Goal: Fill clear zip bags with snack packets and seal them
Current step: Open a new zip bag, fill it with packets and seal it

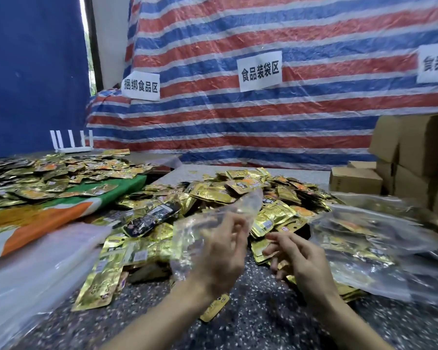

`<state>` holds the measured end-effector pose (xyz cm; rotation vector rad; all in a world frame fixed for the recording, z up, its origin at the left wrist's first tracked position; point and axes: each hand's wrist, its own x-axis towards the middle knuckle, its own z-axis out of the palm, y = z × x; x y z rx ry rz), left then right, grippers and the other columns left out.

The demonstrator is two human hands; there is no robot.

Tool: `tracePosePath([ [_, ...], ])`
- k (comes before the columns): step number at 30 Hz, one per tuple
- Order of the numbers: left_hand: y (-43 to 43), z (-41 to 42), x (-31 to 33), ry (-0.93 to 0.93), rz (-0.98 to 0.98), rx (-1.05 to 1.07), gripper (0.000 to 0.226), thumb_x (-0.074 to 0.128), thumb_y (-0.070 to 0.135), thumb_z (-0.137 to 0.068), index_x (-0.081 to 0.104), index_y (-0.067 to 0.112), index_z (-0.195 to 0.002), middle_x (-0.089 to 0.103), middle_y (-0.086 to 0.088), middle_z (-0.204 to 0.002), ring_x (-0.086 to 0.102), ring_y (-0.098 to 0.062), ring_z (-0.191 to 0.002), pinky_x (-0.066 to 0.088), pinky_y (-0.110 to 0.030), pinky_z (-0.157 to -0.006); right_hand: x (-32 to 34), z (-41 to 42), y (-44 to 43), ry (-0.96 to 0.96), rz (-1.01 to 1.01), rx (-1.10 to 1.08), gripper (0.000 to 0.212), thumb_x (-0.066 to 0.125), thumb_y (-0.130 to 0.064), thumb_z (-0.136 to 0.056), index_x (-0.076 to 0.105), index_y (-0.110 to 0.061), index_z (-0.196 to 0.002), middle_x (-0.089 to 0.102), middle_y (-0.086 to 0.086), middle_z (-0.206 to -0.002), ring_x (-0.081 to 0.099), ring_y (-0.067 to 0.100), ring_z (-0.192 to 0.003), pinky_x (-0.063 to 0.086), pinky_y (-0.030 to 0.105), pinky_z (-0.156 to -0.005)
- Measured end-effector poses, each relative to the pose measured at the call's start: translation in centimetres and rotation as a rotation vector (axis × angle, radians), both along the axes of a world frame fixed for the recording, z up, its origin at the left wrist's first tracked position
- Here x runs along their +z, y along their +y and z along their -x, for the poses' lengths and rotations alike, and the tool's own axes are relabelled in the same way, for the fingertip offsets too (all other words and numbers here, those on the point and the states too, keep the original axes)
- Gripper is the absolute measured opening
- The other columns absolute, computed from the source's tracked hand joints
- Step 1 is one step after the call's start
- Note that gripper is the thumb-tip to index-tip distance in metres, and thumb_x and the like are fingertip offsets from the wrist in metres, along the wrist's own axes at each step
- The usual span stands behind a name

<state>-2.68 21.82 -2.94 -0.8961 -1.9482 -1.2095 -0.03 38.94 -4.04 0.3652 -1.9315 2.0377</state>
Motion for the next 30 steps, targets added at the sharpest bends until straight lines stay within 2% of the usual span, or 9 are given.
tracePosePath([
  [3, 2.7, 0.3, -2.0, 0.101, 0.106, -0.174, 0.012, 0.050, 0.017, -0.100, 0.052, 0.020, -0.111, 0.067, -0.006, -0.106, 0.068, -0.012, -0.097, 0.059, -0.029, -0.081, 0.4, 0.2, 0.5, -0.028, 0.049, -0.027, 0.039, 0.061, -0.049, -0.082, 0.076, -0.014, -0.085, 0.069, 0.009, -0.073, 0.058, 0.019, -0.058, 0.048, 0.027, -0.044],
  [6, 3.1, 0.9, -2.9, 0.125, 0.061, -0.217, 0.013, 0.060, 0.010, -0.094, 0.062, 0.012, -0.107, 0.067, -0.004, -0.111, 0.065, -0.008, -0.103, 0.057, -0.026, -0.086, 0.5, 0.5, 1.2, -0.089, 0.012, -0.071, 0.033, 0.069, -0.039, -0.079, 0.074, -0.006, -0.079, 0.066, 0.015, -0.073, 0.058, 0.022, -0.062, 0.048, 0.025, -0.043],
  [8, 2.7, 1.2, -3.3, 0.101, 0.057, -0.218, 0.013, 0.065, 0.015, -0.090, 0.066, 0.009, -0.102, 0.067, -0.002, -0.109, 0.065, -0.005, -0.101, 0.056, -0.020, -0.084, 0.5, 0.6, 1.4, -0.131, -0.011, -0.055, 0.028, 0.067, -0.025, -0.089, 0.072, 0.001, -0.079, 0.066, 0.026, -0.078, 0.059, 0.026, -0.065, 0.047, 0.025, -0.042],
  [10, 2.2, 0.9, -3.3, -0.025, -0.022, -0.258, 0.014, 0.066, 0.027, -0.089, 0.065, 0.015, -0.097, 0.069, 0.004, -0.103, 0.067, -0.006, -0.094, 0.054, -0.017, -0.080, 0.7, 0.6, 1.5, -0.183, -0.034, -0.023, 0.028, 0.058, -0.012, -0.095, 0.069, 0.004, -0.074, 0.066, 0.026, -0.076, 0.060, 0.025, -0.063, 0.045, 0.025, -0.042],
  [13, 1.6, 0.5, -3.0, -0.296, -0.275, -0.303, 0.019, 0.065, 0.039, -0.085, 0.067, 0.020, -0.086, 0.068, -0.008, -0.085, 0.067, -0.016, -0.073, 0.054, -0.025, -0.063, 0.9, 0.4, 1.4, -0.243, -0.070, 0.025, 0.029, 0.061, -0.001, -0.091, 0.067, -0.004, -0.063, 0.058, 0.011, -0.062, 0.059, 0.016, -0.050, 0.043, 0.024, -0.040],
  [16, 0.7, 0.4, -2.5, -0.510, -0.413, -0.371, 0.025, 0.069, 0.045, -0.083, 0.066, 0.021, -0.078, 0.064, -0.010, -0.071, 0.056, -0.024, -0.051, 0.045, -0.027, -0.044, 1.1, 0.1, 1.4, -0.263, -0.145, 0.137, 0.022, 0.073, -0.005, -0.084, 0.072, -0.007, -0.061, 0.055, 0.009, -0.058, 0.051, 0.013, -0.046, 0.039, 0.020, -0.041],
  [22, 0.5, 0.5, -2.3, -0.643, -0.195, -0.471, 0.026, 0.069, 0.032, -0.090, 0.066, 0.018, -0.069, 0.060, 0.001, -0.058, 0.047, -0.013, -0.041, 0.038, -0.020, -0.039, 1.3, -0.4, 1.2, -0.218, -0.327, 0.171, 0.023, 0.087, -0.026, -0.073, 0.075, -0.008, -0.065, 0.062, 0.010, -0.059, 0.048, 0.013, -0.047, 0.036, 0.020, -0.046],
  [25, 0.6, 0.6, -2.2, -0.746, -0.289, -0.450, 0.025, 0.071, 0.032, -0.085, 0.065, 0.015, -0.068, 0.056, -0.007, -0.061, 0.045, -0.015, -0.044, 0.036, -0.021, -0.041, 1.4, -0.3, 1.4, -0.267, -0.194, 0.156, 0.038, 0.085, -0.034, -0.074, 0.071, -0.001, -0.064, 0.059, 0.012, -0.057, 0.047, 0.015, -0.044, 0.034, 0.022, -0.043],
  [30, -0.4, 1.4, -1.9, -0.667, -0.589, -0.348, 0.023, 0.064, 0.024, -0.082, 0.061, 0.015, -0.061, 0.053, -0.008, -0.057, 0.043, -0.014, -0.041, 0.034, -0.020, -0.036, 1.9, 0.2, 2.5, -0.351, -0.029, -0.125, 0.035, 0.071, -0.014, -0.080, 0.066, -0.010, -0.046, 0.055, 0.009, -0.048, 0.040, 0.012, -0.036, 0.028, 0.019, -0.036],
])
